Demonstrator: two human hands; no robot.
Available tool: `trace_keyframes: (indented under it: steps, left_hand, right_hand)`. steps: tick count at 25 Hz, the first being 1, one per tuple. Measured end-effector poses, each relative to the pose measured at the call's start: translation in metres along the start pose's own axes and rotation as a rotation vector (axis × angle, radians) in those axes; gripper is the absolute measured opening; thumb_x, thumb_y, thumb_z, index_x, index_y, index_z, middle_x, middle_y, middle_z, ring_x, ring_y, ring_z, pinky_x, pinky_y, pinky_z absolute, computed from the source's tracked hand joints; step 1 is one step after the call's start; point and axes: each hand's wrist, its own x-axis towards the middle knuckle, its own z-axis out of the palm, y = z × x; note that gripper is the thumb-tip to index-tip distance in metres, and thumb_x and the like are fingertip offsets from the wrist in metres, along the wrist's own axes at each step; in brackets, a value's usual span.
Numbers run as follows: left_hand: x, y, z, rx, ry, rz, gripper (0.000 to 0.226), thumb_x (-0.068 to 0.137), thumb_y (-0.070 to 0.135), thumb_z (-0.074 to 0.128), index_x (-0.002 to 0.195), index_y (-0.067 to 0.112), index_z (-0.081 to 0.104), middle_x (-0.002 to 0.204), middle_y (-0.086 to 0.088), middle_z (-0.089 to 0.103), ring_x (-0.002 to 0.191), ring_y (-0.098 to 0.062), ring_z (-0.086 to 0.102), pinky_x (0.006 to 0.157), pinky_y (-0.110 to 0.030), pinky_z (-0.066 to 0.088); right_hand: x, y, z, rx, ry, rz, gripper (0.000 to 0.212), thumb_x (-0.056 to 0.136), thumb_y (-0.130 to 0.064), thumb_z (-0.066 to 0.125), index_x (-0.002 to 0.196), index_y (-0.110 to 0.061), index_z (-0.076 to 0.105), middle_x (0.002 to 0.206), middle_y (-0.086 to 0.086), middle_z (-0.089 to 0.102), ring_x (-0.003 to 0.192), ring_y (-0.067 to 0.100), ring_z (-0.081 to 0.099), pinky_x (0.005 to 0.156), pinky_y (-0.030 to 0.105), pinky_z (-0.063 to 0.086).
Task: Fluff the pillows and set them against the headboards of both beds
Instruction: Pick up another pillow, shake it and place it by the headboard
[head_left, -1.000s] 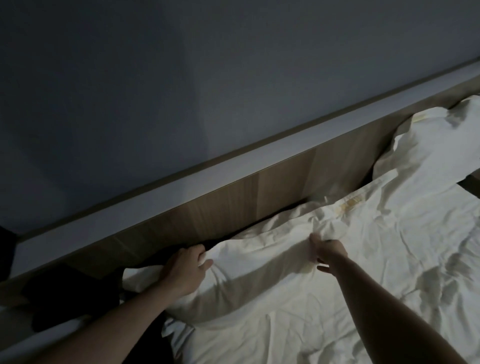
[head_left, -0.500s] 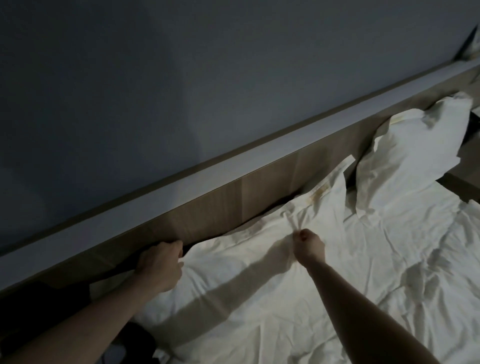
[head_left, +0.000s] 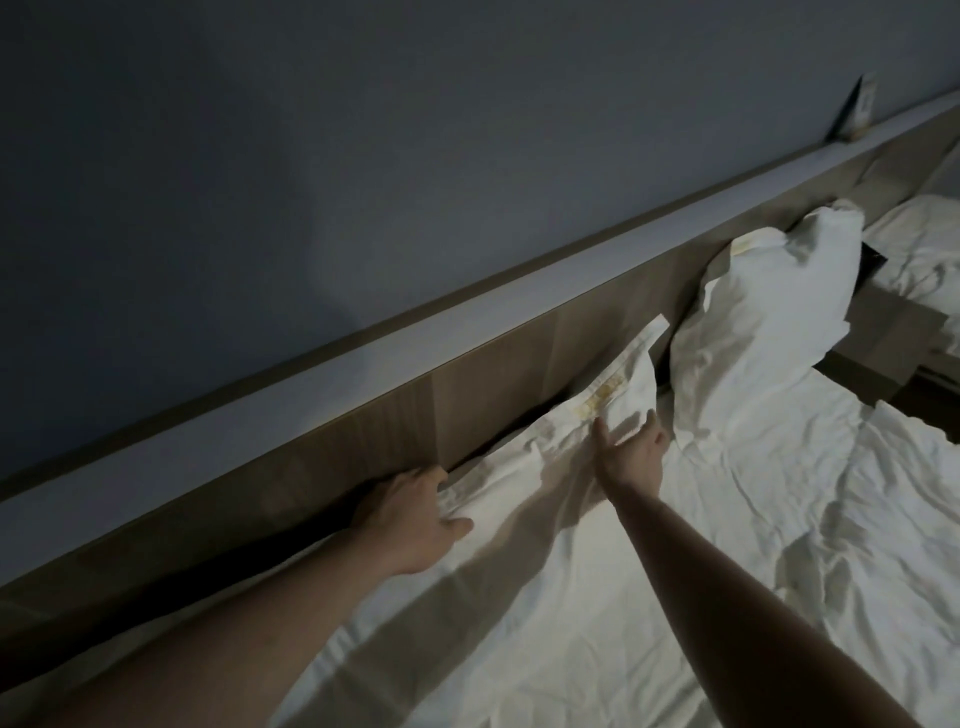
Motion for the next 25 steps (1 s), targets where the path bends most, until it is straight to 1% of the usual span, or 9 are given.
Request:
trace_keyframes:
  steps: [2, 4, 6, 9, 12, 15, 19, 21, 25]
  left_hand:
    - [0.011, 0.002, 0.016, -0.003, -0.025, 0.008, 0.056, 0.084, 0.06, 0.068, 0.127, 0.025, 0.06, 0.13, 0.0, 0.066, 0.119, -0.026, 0.064, 0.091, -0.035, 0.052]
    - [0.017, 0.002, 0.025, -0.008, 0.024, 0.039, 0.029, 0.089, 0.051, 0.068, 0.101, 0.024, 0.064, 0.113, -0.001, 0.073, 0.106, -0.026, 0.069, 0.077, -0.031, 0.049]
    - [0.02, 0.007, 0.022, -0.007, 0.083, 0.086, 0.023, 0.095, 0.043, 0.064, 0.084, 0.025, 0.055, 0.098, -0.004, 0.074, 0.095, -0.028, 0.071, 0.067, -0.03, 0.043]
    - [0.027, 0.014, 0.0, -0.018, 0.204, 0.14, 0.028, 0.1, 0.044, 0.054, 0.087, 0.02, 0.053, 0.092, -0.009, 0.072, 0.089, -0.033, 0.069, 0.063, -0.033, 0.04]
    - [0.037, 0.02, -0.012, -0.087, 0.241, 0.136, 0.033, 0.101, 0.046, 0.053, 0.08, 0.022, 0.045, 0.088, -0.01, 0.069, 0.088, -0.037, 0.066, 0.066, -0.037, 0.045]
    - [0.04, 0.03, 0.001, 0.001, 0.176, 0.068, 0.021, 0.103, 0.039, 0.052, 0.096, 0.02, 0.057, 0.11, -0.008, 0.071, 0.104, -0.033, 0.067, 0.08, -0.038, 0.052]
    - [0.032, 0.035, 0.022, 0.103, 0.145, 0.041, 0.025, 0.105, 0.034, 0.049, 0.124, 0.02, 0.057, 0.134, -0.005, 0.062, 0.121, -0.028, 0.062, 0.093, -0.039, 0.05]
    - [0.032, 0.035, 0.021, 0.136, 0.162, 0.026, 0.022, 0.106, 0.033, 0.047, 0.119, 0.019, 0.057, 0.13, -0.006, 0.065, 0.119, -0.029, 0.064, 0.09, -0.038, 0.051]
    - [0.032, 0.033, 0.011, -0.008, 0.268, -0.017, 0.018, 0.104, 0.031, 0.052, 0.108, 0.015, 0.058, 0.116, -0.013, 0.072, 0.11, -0.034, 0.067, 0.082, -0.039, 0.05]
  right_hand:
    - [0.017, 0.004, 0.0, -0.105, -0.061, 0.032, 0.07, 0.098, -0.047, 0.06, 0.15, -0.003, 0.041, 0.152, 0.022, 0.049, 0.138, 0.041, 0.051, 0.11, 0.046, 0.043]
    - [0.027, 0.009, 0.002, -0.216, -0.098, -0.006, 0.036, 0.1, -0.04, 0.056, 0.109, -0.006, 0.064, 0.122, 0.023, 0.066, 0.122, 0.04, 0.062, 0.095, 0.04, 0.047]
    - [0.034, 0.009, 0.0, -0.161, -0.021, -0.058, 0.03, 0.102, -0.033, 0.051, 0.083, -0.011, 0.057, 0.095, 0.017, 0.063, 0.108, 0.04, 0.066, 0.084, 0.038, 0.045]
    - [0.049, -0.009, -0.01, 0.051, 0.189, -0.077, 0.035, 0.103, -0.032, 0.049, 0.086, -0.003, 0.06, 0.082, 0.013, 0.062, 0.089, 0.038, 0.066, 0.075, 0.036, 0.043]
    - [0.061, -0.032, -0.009, 0.138, 0.262, -0.093, 0.036, 0.103, -0.031, 0.051, 0.091, 0.001, 0.062, 0.082, 0.014, 0.061, 0.082, 0.034, 0.06, 0.073, 0.034, 0.04]
    - [0.062, -0.019, 0.003, 0.01, 0.125, -0.1, 0.034, 0.098, -0.031, 0.06, 0.11, 0.0, 0.063, 0.102, 0.019, 0.068, 0.099, 0.04, 0.066, 0.085, 0.043, 0.053]
    - [0.033, 0.022, 0.013, -0.04, 0.041, 0.017, 0.062, 0.095, -0.036, 0.066, 0.143, -0.002, 0.044, 0.14, 0.025, 0.055, 0.126, 0.044, 0.057, 0.104, 0.049, 0.047]
    - [0.024, 0.035, 0.012, -0.07, 0.038, 0.094, 0.057, 0.097, -0.043, 0.06, 0.139, -0.005, 0.05, 0.137, 0.023, 0.056, 0.123, 0.043, 0.058, 0.102, 0.046, 0.047]
    - [0.047, 0.016, -0.009, -0.062, 0.059, 0.065, 0.03, 0.1, -0.026, 0.054, 0.106, -0.005, 0.073, 0.109, 0.022, 0.075, 0.109, 0.039, 0.068, 0.092, 0.039, 0.053]
